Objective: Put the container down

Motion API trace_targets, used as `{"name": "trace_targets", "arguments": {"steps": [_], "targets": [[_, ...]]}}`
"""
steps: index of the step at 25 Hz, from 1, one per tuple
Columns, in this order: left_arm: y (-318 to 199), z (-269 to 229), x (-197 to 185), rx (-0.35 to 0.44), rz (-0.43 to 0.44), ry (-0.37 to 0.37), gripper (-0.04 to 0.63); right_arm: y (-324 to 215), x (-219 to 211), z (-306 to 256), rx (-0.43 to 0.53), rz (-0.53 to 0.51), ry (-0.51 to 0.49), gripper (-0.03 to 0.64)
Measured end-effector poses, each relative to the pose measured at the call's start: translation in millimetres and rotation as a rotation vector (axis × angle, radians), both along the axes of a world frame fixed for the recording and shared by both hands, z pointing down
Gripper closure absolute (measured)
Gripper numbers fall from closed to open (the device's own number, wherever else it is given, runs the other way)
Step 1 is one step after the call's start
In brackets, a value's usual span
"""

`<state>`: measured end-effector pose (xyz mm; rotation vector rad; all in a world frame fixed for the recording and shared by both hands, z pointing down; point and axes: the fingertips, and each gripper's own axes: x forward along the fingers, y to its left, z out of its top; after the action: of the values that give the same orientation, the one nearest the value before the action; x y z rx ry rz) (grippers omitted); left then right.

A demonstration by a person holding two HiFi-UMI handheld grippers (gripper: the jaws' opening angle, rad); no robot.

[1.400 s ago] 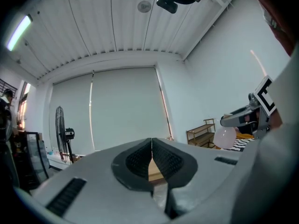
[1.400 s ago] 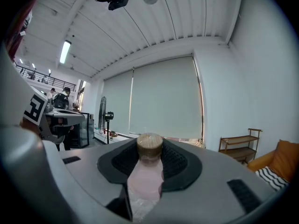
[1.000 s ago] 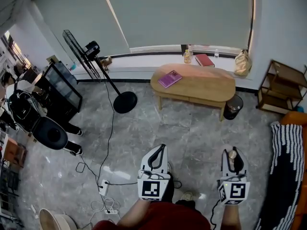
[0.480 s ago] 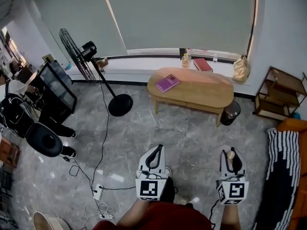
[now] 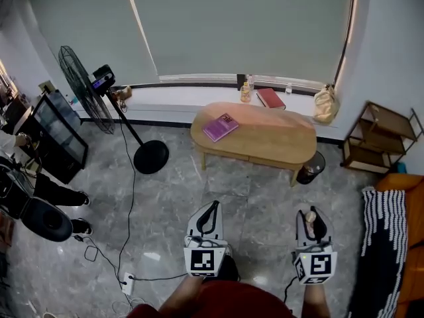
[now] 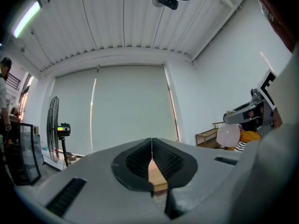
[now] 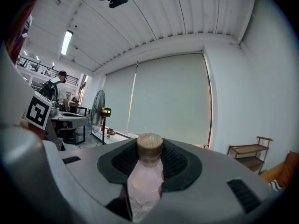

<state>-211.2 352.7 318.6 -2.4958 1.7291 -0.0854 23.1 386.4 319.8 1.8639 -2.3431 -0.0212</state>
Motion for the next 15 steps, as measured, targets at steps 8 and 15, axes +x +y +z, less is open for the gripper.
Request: {"name": "trace_targets", "arguments": {"steps": [8, 15], "targets": [[-89.9, 1.8, -36.8, 0.014, 0.024, 0.01, 0.586, -84.1, -32.8, -2.2, -0.016, 0.038, -0.002, 0.482], [-147.4, 5.0, -73.9, -0.015, 0.024, 0.019, 0.586, -137.5, -66.9, -1.1, -0.025, 0.057, -0.007, 0.482]]}}
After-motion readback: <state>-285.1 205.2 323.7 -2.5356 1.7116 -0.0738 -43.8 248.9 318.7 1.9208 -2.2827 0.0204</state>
